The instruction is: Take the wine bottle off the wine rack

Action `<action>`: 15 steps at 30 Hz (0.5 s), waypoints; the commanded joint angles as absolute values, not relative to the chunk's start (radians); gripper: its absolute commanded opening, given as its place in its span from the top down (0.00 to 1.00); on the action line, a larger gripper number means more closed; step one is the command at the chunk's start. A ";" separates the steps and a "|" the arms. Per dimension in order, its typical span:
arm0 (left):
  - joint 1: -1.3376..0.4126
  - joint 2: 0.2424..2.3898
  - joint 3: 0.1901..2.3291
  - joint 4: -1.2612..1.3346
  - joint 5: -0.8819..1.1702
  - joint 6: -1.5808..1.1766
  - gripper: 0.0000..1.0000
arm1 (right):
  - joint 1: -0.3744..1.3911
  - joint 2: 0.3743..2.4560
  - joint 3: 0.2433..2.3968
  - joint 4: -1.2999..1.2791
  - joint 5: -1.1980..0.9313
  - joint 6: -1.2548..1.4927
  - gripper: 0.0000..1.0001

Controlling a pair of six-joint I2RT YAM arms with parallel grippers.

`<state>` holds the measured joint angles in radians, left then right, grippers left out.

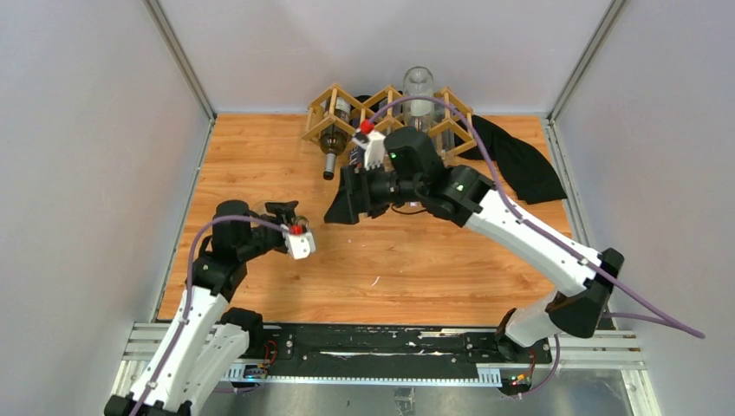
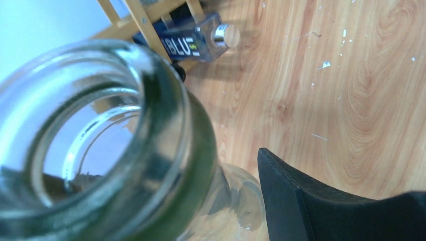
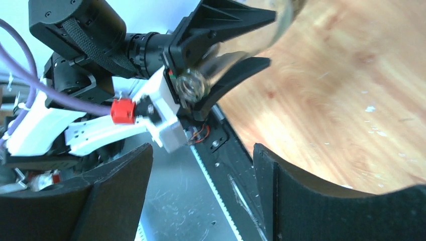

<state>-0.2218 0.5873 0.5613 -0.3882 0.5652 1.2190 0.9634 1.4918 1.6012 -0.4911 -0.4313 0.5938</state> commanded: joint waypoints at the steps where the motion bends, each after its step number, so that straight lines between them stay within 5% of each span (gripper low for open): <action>1: -0.216 0.713 0.751 -0.149 0.415 0.950 1.00 | 0.876 1.385 1.597 -0.582 -0.311 0.555 0.19; 15: -0.083 1.192 1.246 -0.187 0.265 0.310 1.00 | 0.652 1.252 1.572 -0.633 -0.124 0.510 0.05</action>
<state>-0.1116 1.1408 1.1206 -0.3298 0.3122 0.4801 0.7254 1.2591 1.5967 -0.5968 -0.1940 0.5255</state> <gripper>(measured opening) 0.638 0.936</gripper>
